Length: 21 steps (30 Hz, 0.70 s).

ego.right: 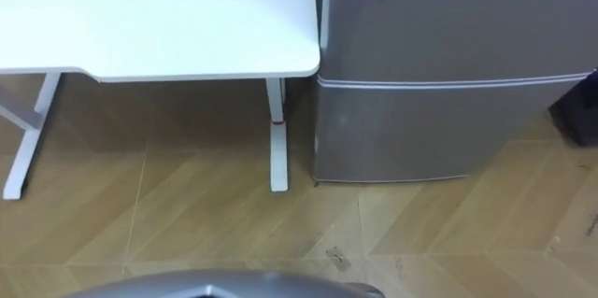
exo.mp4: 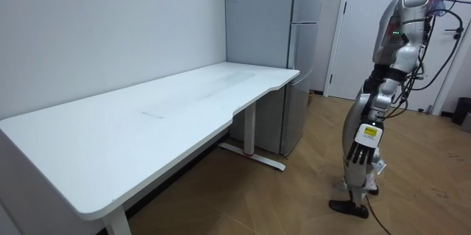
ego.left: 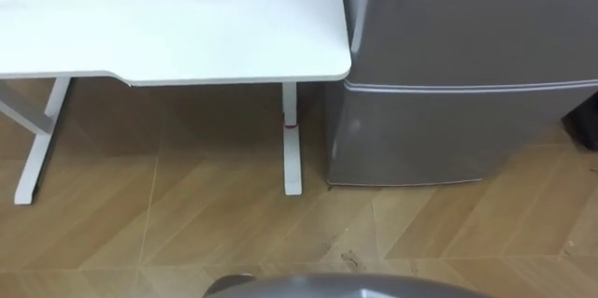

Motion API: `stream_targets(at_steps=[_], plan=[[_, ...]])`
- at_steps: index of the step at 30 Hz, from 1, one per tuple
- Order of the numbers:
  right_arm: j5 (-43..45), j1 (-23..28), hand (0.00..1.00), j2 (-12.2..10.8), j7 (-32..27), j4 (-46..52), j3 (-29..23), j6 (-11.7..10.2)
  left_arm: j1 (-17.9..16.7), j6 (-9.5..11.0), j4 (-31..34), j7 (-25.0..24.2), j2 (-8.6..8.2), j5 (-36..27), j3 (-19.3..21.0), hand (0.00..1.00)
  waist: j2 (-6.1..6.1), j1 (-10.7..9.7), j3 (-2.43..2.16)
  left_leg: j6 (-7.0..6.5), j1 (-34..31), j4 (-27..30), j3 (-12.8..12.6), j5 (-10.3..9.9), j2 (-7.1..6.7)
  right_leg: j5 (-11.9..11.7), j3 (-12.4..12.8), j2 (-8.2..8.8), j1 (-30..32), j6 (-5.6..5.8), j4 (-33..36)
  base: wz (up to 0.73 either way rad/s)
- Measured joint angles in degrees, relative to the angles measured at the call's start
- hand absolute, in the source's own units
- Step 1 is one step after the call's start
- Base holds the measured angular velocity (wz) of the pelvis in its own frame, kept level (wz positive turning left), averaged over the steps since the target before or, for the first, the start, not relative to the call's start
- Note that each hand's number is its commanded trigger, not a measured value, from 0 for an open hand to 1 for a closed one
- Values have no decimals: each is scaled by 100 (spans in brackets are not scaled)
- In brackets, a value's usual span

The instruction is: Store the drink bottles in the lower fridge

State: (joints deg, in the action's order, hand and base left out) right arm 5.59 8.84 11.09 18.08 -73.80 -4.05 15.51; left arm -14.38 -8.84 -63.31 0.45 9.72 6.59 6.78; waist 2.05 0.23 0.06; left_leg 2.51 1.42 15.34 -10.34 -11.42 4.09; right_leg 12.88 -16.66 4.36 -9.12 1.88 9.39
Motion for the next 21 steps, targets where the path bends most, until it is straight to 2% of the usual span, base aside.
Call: stream_targets(at_steps=[9, 14, 17, 21], plan=[[204, -178, 0, -1, -280, -1, 61, -7, -15, -109, -80, -14, -17, 70, -18, 0, -54, 9, 5, 2, 10, -53, 19, -1, -12, 19, -8, 1, 5, 2, -25, 0], [171, -245, 0, 1, -417, -40, 270, -103, 43, -108, -82, -124, -29, 275, -98, 0, -21, 20, 8, 1, 11, -61, 20, 0, -39, 32, -15, 20, 1, 10, -17, 0], [170, -333, 0, -5, -515, -139, 295, -120, 95, -108, -81, -200, -29, 339, -146, 0, 18, 29, 32, -1, 19, -62, 22, 1, -73, 47, -9, 52, 1, 34, 26, 0], [147, -351, 0, -38, -673, -171, 322, -177, 149, -116, -79, -281, -18, 837, -210, 0, 82, 26, 55, -3, 22, -61, 27, 0, -88, 51, 8, 65, -1, 44, 26, 0]])
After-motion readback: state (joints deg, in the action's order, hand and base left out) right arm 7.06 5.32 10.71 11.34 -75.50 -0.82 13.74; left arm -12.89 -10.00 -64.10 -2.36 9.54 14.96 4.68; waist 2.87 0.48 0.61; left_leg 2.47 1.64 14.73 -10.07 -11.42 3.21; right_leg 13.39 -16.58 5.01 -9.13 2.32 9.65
